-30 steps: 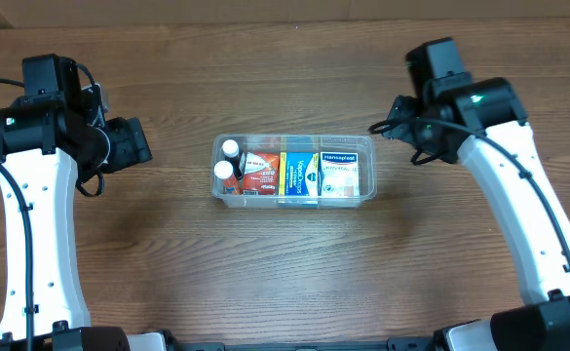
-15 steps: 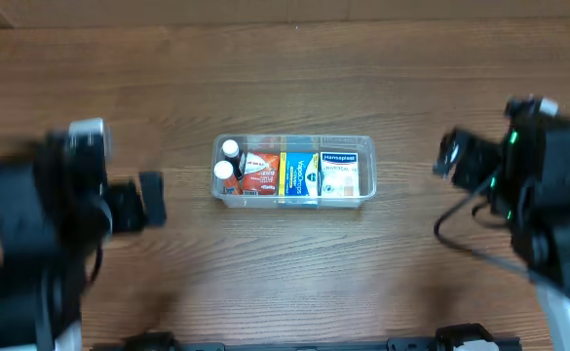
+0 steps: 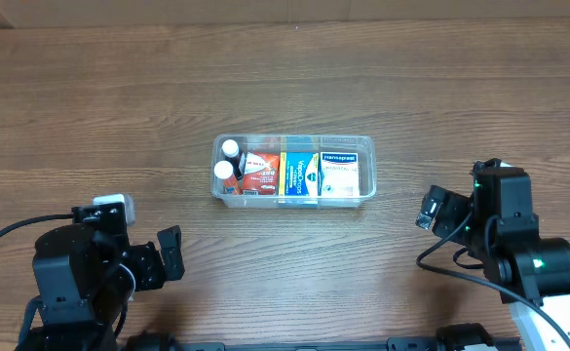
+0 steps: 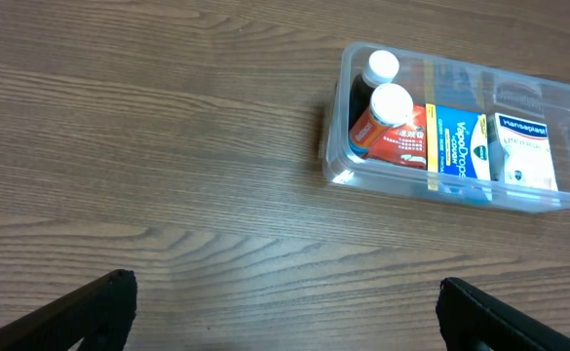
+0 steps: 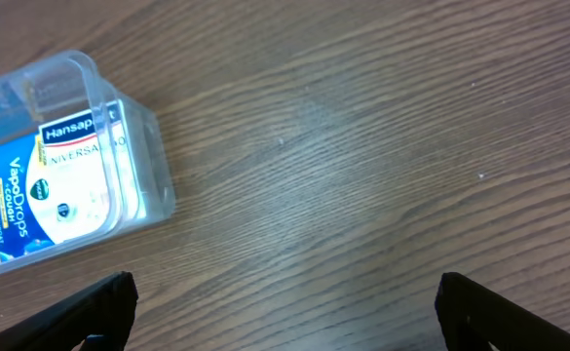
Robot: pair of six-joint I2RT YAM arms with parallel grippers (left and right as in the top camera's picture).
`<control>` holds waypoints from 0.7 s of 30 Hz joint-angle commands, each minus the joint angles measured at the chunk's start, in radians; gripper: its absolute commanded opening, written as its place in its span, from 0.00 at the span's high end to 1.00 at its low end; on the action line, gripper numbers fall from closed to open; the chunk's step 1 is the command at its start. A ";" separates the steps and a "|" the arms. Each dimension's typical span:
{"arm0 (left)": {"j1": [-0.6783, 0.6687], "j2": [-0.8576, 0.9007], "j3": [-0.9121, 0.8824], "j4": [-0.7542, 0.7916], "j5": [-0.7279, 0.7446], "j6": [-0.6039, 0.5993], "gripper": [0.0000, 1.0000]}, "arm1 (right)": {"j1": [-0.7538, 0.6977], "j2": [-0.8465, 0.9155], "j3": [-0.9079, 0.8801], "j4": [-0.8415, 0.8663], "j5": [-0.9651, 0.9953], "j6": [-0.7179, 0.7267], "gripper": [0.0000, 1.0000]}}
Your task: Pack container
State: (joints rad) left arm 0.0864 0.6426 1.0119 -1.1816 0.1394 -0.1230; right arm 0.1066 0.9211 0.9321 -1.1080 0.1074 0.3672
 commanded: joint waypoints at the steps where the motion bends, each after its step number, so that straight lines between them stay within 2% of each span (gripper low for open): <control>1: -0.003 -0.001 -0.011 0.001 0.014 -0.014 0.00 | 0.005 0.037 -0.002 0.004 0.000 0.010 0.00; 9: -0.003 -0.001 -0.011 0.001 0.014 -0.014 0.00 | 0.005 0.145 -0.002 -0.003 -0.001 0.010 0.00; 13: -0.003 -0.001 -0.011 0.000 0.014 -0.014 0.00 | 0.005 0.065 -0.004 0.026 -0.019 0.002 0.00; 16: -0.003 -0.001 -0.011 0.001 0.014 -0.014 0.00 | 0.005 -0.117 -0.072 0.158 -0.019 -0.036 0.00; 19: -0.003 -0.001 -0.011 0.001 0.014 -0.014 0.00 | 0.005 -0.426 -0.260 0.317 -0.035 -0.148 0.00; 21: -0.003 -0.001 -0.011 0.000 0.014 -0.014 0.00 | 0.005 -0.563 -0.346 0.351 -0.071 -0.206 0.00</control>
State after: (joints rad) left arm 0.0864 0.6422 1.0065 -1.1824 0.1398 -0.1246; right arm 0.1066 0.5129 0.6945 -0.7845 0.0780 0.2661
